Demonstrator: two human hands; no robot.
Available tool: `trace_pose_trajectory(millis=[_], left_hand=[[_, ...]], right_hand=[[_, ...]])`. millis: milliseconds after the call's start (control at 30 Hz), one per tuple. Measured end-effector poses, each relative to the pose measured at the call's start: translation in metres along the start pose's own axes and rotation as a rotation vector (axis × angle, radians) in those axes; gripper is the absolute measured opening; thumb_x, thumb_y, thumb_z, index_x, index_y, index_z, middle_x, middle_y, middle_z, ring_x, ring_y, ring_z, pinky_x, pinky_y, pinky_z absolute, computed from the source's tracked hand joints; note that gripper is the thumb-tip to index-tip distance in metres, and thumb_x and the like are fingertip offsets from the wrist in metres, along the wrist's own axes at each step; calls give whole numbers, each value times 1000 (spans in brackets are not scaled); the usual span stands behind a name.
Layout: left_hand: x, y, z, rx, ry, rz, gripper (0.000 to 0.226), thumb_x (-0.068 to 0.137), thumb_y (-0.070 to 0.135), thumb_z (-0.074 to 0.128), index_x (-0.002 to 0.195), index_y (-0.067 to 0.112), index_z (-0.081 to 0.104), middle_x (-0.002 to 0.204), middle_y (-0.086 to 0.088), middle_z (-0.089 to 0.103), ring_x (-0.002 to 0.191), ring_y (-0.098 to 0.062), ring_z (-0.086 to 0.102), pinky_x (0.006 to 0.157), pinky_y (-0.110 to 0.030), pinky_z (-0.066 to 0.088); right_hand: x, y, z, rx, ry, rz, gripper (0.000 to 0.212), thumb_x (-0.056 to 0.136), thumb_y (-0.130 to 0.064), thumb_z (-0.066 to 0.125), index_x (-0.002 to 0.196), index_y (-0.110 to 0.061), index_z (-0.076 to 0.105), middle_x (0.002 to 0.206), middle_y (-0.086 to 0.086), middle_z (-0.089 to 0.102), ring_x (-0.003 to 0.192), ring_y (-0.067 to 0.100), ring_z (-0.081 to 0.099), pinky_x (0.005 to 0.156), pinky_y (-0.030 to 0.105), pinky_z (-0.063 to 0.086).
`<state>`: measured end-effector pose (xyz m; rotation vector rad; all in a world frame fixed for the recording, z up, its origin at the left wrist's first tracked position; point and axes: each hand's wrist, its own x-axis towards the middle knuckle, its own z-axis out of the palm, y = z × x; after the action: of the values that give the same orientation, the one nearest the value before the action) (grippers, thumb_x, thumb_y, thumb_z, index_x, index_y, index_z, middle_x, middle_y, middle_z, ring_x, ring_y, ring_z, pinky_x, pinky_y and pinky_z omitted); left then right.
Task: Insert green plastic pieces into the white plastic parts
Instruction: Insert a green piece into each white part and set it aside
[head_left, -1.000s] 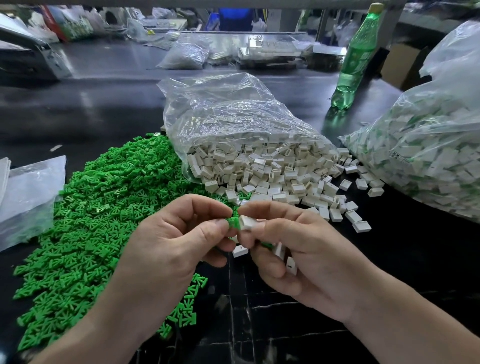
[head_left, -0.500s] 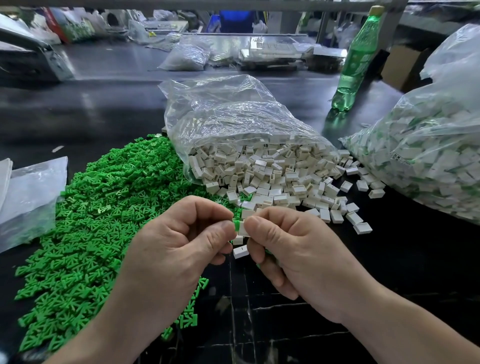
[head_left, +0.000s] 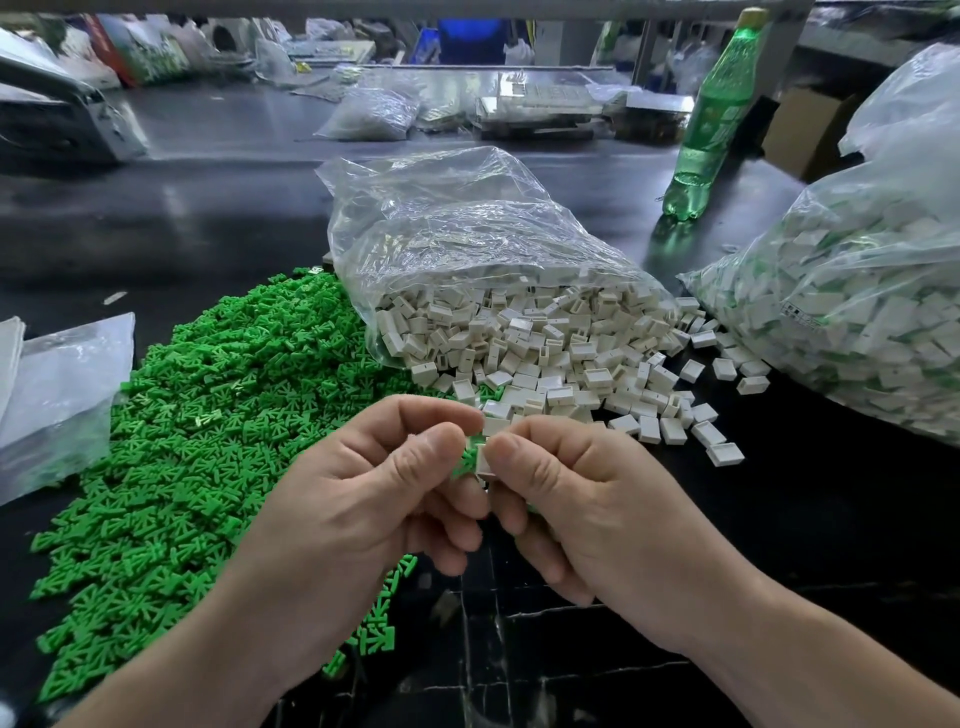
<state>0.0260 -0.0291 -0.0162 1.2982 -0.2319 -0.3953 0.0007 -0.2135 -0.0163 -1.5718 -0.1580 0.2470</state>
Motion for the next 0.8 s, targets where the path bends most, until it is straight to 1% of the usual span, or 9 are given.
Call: trace_pose_trajectory(millis=[100, 167, 300, 467, 533, 633, 667, 733, 800], left_hand=[[1, -1, 4, -205, -178, -102, 43, 86, 36, 71, 117, 7, 66, 74, -16, 68, 58, -22, 66, 45, -27, 52], [1, -2, 5, -311, -224, -150, 48, 84, 35, 75, 119, 4, 65, 78, -18, 71, 61, -23, 70, 46, -26, 54], [3, -4, 4, -371, -173, -204, 50, 71, 33, 86, 107, 3, 71, 71, -21, 70, 53, -25, 68, 43, -27, 54], [3, -9, 10, -398, -100, -167, 50, 63, 32, 90, 101, 4, 73, 61, -16, 66, 45, -21, 64, 39, -24, 51], [3, -11, 13, -404, -90, -135, 47, 62, 33, 91, 97, 7, 74, 59, -13, 65, 43, -19, 63, 39, -23, 50], [3, -13, 14, -456, -154, -82, 42, 70, 36, 86, 101, 11, 75, 62, -10, 68, 48, -18, 66, 42, -24, 53], [4, -15, 13, -483, -188, -79, 41, 73, 37, 83, 104, 12, 74, 65, -10, 70, 52, -18, 68, 44, -25, 54], [2, -12, 11, -517, -241, -87, 37, 78, 33, 80, 108, 12, 73, 72, -12, 73, 58, -20, 71, 48, -27, 57], [1, -12, 5, -535, -281, -82, 32, 78, 25, 81, 106, 12, 73, 72, -14, 73, 58, -21, 72, 48, -28, 57]], right_hand=[[2, 5, 1, 92, -44, 13, 43, 96, -44, 58, 109, -5, 68, 60, 0, 56, 42, 11, 44, 34, 19, 33], [3, 7, 1, 124, -47, 29, 42, 93, -44, 59, 115, -9, 69, 58, -2, 56, 41, 11, 43, 34, 18, 33], [3, 8, 0, 101, -41, 39, 34, 92, -45, 64, 103, -13, 70, 57, -1, 55, 37, 9, 41, 32, 19, 32], [1, 6, 4, 130, -20, 26, 44, 87, -46, 62, 109, -8, 69, 59, 0, 57, 39, 9, 43, 33, 18, 32], [-1, 4, 9, 172, 0, 0, 40, 87, -41, 62, 104, -6, 69, 58, 0, 59, 38, 7, 47, 32, 17, 33], [-2, -1, 13, 325, -37, -32, 34, 92, -32, 61, 105, -1, 65, 56, -4, 60, 40, 3, 54, 34, 14, 38], [-1, -4, 13, 332, -46, -31, 32, 93, -35, 62, 105, -5, 67, 57, -3, 59, 40, 4, 53, 33, 15, 38], [-2, -3, 10, 249, -36, -6, 27, 92, -44, 63, 95, -18, 71, 58, 0, 55, 39, 9, 46, 33, 17, 32], [-5, -5, 8, 209, 11, 28, 31, 91, -46, 63, 90, -16, 69, 59, 4, 52, 40, 13, 41, 33, 19, 28]])
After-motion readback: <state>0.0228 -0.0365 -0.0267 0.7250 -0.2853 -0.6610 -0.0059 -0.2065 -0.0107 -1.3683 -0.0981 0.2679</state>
